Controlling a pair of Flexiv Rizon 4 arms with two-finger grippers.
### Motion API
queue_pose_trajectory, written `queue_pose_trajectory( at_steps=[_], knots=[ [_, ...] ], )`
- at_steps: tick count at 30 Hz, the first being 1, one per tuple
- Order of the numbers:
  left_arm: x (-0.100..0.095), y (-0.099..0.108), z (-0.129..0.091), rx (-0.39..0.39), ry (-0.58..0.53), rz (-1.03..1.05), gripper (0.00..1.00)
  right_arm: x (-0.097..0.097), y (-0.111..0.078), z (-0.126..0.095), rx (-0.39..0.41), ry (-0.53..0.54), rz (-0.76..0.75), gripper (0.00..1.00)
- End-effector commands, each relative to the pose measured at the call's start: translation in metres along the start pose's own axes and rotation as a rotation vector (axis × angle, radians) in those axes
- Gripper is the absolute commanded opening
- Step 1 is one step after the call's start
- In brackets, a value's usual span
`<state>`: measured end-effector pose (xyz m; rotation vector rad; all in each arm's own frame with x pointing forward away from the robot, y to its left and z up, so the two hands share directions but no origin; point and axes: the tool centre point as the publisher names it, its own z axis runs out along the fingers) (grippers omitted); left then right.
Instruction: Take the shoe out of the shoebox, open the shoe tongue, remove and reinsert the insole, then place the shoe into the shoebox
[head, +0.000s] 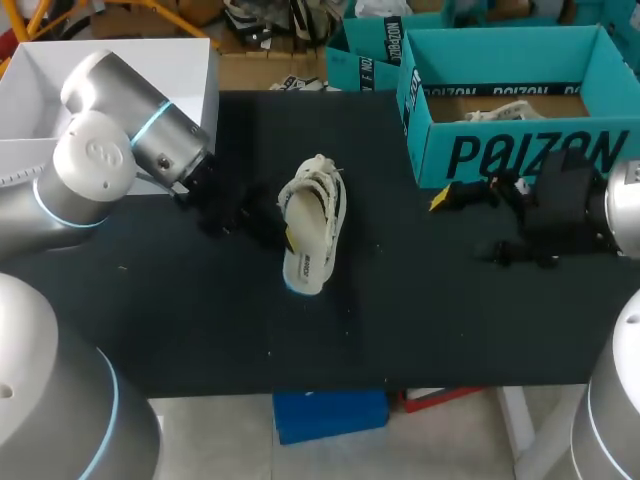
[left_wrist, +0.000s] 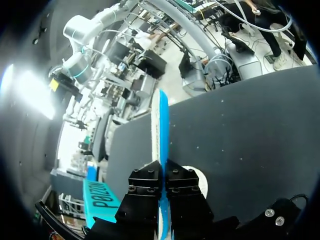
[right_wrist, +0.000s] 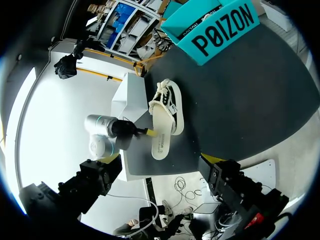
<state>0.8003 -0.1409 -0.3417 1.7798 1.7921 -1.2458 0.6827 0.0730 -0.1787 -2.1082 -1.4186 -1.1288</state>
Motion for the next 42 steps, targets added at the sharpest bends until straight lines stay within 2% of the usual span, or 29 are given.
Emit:
queue_pose_trajectory(
  at_steps=[1,12,25,29,42],
  knots=[
    [0.004,0.001,-0.004,0.026,-0.035,-0.003,0.00,0.000,0.000,0.000,0.000,0.000,0.000,1.00],
    [-0.003,-0.010,-0.007,0.105,-0.110,-0.034,0.00,0.000,0.000,0.000,0.000,0.000,0.000,1.00],
    [-0.001,-0.028,-0.005,0.148,-0.097,-0.055,0.00,0.000,0.000,0.000,0.000,0.000,0.000,1.00],
    [0.000,-0.028,-0.005,0.185,-0.067,-0.066,0.00,0.000,0.000,0.000,0.000,0.000,0.000,1.00],
    [0.000,-0.004,-0.005,0.175,0.015,-0.046,0.00,0.000,0.000,0.000,0.000,0.000,0.000,1.00]
  ],
)
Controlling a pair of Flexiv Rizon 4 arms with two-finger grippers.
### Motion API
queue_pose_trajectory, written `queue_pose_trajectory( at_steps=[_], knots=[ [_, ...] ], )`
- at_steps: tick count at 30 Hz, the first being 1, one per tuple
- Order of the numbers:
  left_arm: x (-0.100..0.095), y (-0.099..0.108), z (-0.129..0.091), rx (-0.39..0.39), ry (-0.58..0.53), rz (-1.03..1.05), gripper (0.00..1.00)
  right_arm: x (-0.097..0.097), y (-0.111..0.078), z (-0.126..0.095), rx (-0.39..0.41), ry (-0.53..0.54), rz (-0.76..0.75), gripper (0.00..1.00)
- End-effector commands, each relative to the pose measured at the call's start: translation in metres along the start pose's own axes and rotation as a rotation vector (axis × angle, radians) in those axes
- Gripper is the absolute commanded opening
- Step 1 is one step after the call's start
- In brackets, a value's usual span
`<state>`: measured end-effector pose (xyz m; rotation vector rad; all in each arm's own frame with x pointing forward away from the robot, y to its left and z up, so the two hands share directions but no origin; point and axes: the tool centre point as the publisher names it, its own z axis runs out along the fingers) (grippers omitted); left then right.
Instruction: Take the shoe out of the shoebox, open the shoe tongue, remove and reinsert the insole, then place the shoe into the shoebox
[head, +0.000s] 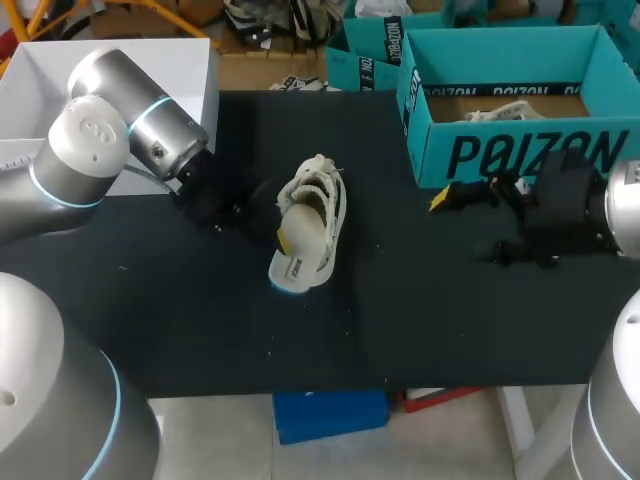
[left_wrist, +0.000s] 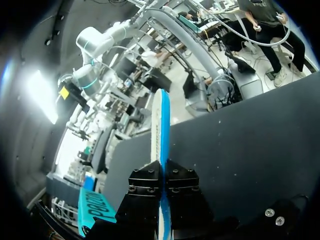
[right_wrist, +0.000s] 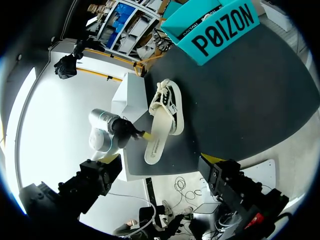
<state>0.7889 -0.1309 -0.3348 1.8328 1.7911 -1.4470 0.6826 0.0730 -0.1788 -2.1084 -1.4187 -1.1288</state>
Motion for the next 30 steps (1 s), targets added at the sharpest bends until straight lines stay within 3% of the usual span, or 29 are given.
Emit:
queue_pose_trajectory(
  at_steps=[1,7,17,30],
  knots=[
    [-0.004,0.013,0.001,0.012,0.015,0.002,0.00,0.000,0.000,0.000,0.000,0.000,0.000,1.00],
    [-0.004,0.023,0.008,0.025,0.007,0.020,0.00,0.000,0.000,0.000,0.000,0.000,0.000,1.00],
    [-0.006,0.029,0.004,-0.057,0.045,0.069,0.00,0.000,0.000,0.000,0.000,0.000,0.000,1.00],
    [0.005,0.050,0.006,-0.153,0.072,0.049,0.00,0.000,0.000,0.000,0.000,0.000,0.000,1.00]
  ],
)
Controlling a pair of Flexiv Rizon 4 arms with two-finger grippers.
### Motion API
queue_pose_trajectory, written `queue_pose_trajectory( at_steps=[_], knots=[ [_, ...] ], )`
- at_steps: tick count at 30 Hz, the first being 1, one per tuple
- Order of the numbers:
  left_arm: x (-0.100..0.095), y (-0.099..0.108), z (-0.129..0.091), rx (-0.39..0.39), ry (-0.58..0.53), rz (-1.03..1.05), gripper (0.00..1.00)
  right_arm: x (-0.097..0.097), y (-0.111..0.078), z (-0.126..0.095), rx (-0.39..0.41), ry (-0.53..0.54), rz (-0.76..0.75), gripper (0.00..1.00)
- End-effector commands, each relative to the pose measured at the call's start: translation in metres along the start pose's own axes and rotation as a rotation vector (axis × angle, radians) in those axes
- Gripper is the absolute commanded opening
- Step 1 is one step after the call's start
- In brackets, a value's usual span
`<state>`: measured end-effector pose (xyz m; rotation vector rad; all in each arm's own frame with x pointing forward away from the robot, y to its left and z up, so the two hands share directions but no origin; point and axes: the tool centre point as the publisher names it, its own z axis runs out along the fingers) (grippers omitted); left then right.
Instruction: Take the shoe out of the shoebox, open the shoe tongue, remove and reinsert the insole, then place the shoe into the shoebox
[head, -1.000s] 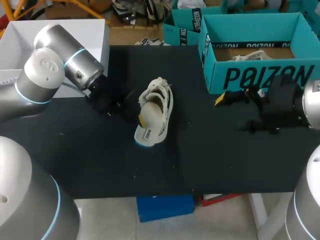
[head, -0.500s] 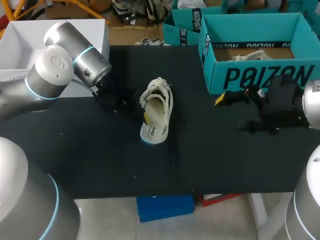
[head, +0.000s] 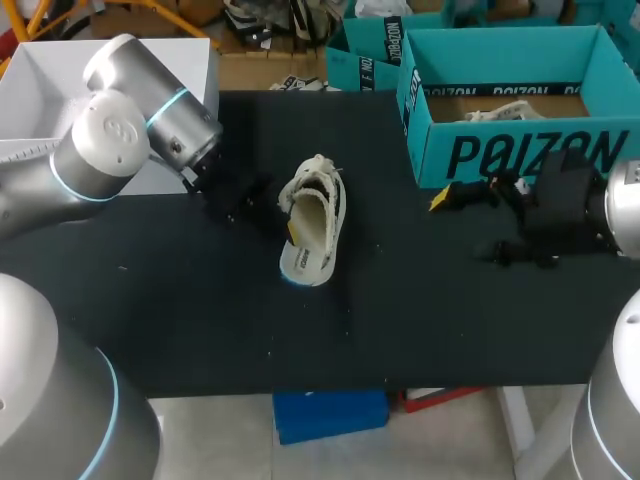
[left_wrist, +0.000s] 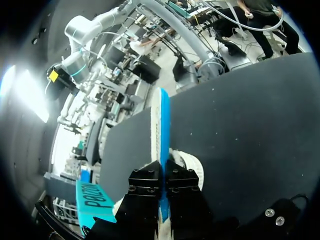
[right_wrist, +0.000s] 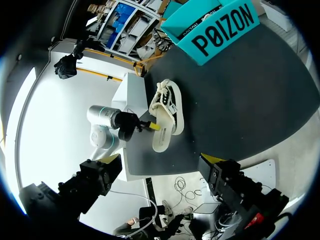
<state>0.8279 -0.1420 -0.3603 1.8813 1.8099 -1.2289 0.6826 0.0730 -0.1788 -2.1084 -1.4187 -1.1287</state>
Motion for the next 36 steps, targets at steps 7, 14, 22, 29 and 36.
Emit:
queue_pose_trajectory(
  at_steps=[7,14,22,29,36],
  knots=[
    [0.004,0.018,0.003,-0.064,-0.009,-0.021,0.00,0.000,0.000,0.000,0.000,0.000,0.000,1.00],
    [0.006,0.033,-0.003,-0.092,-0.025,-0.039,0.00,0.000,0.000,0.000,0.000,0.000,0.000,1.00],
    [0.008,0.046,-0.002,-0.102,-0.031,-0.067,0.00,0.000,0.000,0.000,0.000,0.000,0.000,1.00],
    [0.003,0.037,-0.007,-0.117,-0.036,-0.063,0.00,0.000,0.000,0.000,0.000,0.000,0.000,1.00],
    [0.003,0.030,-0.011,-0.140,-0.019,-0.064,0.42,0.000,0.000,0.000,0.000,0.000,0.000,1.00]
  ],
)
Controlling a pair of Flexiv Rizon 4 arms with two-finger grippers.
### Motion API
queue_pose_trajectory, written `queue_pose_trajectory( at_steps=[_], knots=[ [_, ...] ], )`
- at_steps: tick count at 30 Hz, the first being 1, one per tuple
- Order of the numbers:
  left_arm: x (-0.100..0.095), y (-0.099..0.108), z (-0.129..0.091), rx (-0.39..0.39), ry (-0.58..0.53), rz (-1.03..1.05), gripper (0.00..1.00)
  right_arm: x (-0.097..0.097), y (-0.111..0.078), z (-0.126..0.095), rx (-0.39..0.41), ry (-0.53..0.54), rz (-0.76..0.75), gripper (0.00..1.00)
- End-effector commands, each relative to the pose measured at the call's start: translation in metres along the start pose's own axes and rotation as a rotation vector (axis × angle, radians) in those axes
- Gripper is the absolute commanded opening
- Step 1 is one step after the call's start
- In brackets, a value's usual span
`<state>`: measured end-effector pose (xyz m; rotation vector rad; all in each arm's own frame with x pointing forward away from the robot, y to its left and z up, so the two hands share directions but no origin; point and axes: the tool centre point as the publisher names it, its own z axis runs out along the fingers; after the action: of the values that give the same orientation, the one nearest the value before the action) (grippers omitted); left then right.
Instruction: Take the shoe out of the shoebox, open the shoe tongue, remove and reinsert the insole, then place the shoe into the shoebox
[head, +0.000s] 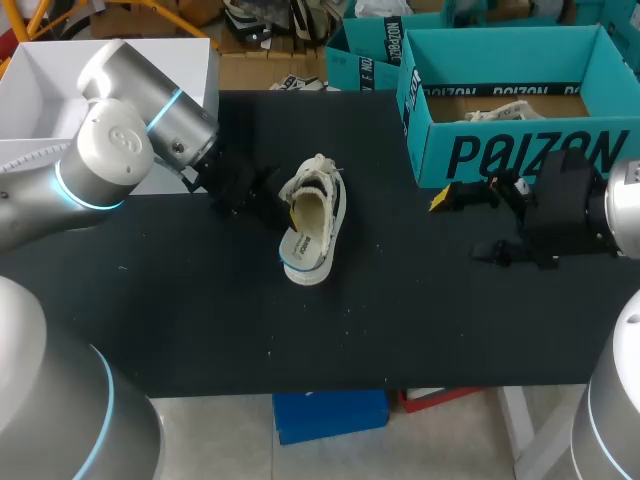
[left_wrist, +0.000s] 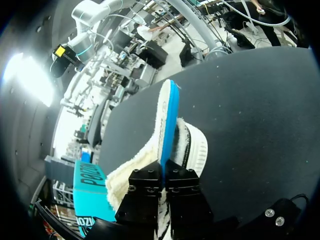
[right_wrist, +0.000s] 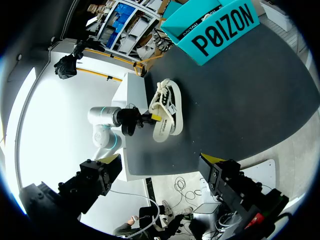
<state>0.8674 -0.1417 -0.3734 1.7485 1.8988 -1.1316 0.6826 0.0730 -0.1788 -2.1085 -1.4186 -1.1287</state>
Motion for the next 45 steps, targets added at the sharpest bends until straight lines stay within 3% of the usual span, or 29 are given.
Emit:
queue_pose_trajectory(
  at_steps=[1,7,15,18,21,29,45],
  knots=[
    [-0.002,-0.013,-0.005,-0.020,0.007,0.002,0.46,0.000,0.000,0.000,0.000,0.000,0.000,1.00],
    [-0.006,-0.032,-0.007,-0.007,0.001,0.021,0.56,0.000,0.000,0.000,0.000,0.000,0.000,1.00],
    [-0.002,-0.052,0.000,0.029,0.025,0.043,0.48,0.000,0.000,0.000,0.000,0.000,0.000,1.00],
    [0.000,-0.057,0.004,0.049,0.052,0.056,0.33,0.000,0.000,0.000,0.000,0.000,0.000,1.00],
    [0.003,-0.058,0.007,0.064,0.075,0.063,0.00,0.000,0.000,0.000,0.000,0.000,0.000,1.00],
    [0.004,-0.060,0.009,0.076,0.102,0.066,0.00,0.000,0.000,0.000,0.000,0.000,0.000,1.00],
    [0.001,-0.070,0.008,0.013,0.130,0.039,0.00,0.000,0.000,0.000,0.000,0.000,0.000,1.00]
  ],
)
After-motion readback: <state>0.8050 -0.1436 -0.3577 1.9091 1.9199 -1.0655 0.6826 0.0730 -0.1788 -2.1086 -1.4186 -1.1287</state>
